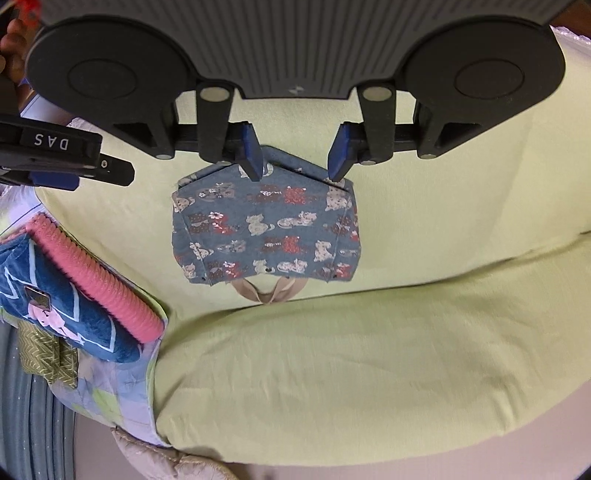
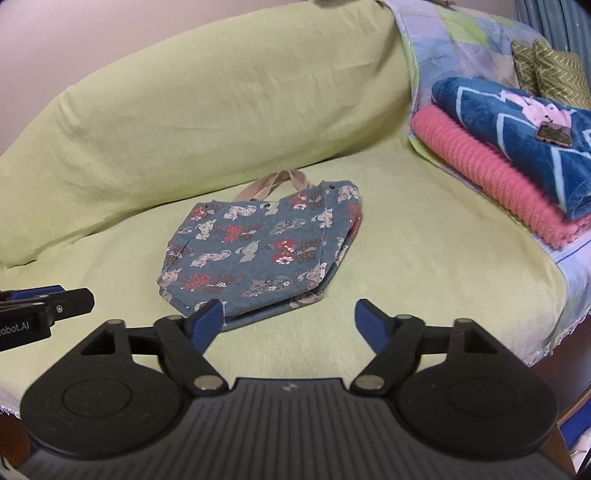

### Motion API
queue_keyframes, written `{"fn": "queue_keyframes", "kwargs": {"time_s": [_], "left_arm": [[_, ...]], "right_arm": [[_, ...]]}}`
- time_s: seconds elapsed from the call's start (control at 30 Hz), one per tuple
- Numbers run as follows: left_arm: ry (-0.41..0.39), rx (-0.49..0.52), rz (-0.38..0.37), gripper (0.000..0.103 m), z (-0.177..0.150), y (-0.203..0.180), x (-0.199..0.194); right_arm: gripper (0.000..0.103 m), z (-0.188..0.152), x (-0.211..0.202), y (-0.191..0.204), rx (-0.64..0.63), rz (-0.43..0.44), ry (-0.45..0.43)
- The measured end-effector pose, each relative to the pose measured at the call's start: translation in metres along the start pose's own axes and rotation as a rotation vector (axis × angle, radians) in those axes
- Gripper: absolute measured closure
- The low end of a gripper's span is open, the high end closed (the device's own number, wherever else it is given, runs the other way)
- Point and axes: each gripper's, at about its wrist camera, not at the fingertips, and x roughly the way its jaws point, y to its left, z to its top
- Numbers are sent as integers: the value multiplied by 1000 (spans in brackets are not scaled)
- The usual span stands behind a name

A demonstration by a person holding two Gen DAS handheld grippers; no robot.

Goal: Fold shopping bag

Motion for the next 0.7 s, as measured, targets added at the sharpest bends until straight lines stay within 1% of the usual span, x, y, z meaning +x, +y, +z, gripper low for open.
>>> {"fn": "queue_keyframes", "kwargs": {"time_s": [0.03, 0.17, 0.27, 0.3, 0.33, 0.43, 0.6, 0.7], "left_arm": [[-3, 0, 3, 56, 0, 0, -2], [3, -5, 28, 56, -1, 0, -2], [13, -2, 31, 56, -3, -1, 1], [16, 5, 33, 53, -4, -2, 1], [18, 11, 37, 48, -5, -1, 3], [23, 18, 43, 46, -9, 2, 7], [55, -15, 51, 46, -10, 9, 25], [89, -47, 35, 46, -10, 12, 40]], "right_arm": [[18, 0, -2, 1, -3, -2, -4], [18, 0, -5, 1, -9, 13, -14], [17, 0, -1, 0, -16, 6, -9], [17, 0, 1, 0, -18, 1, -6], [16, 0, 3, 0, -20, -3, -3], [16, -1, 14, 2, -33, -10, 10], [14, -3, 32, 6, -61, -17, 35], [12, -5, 44, 8, -77, -19, 50]]}}
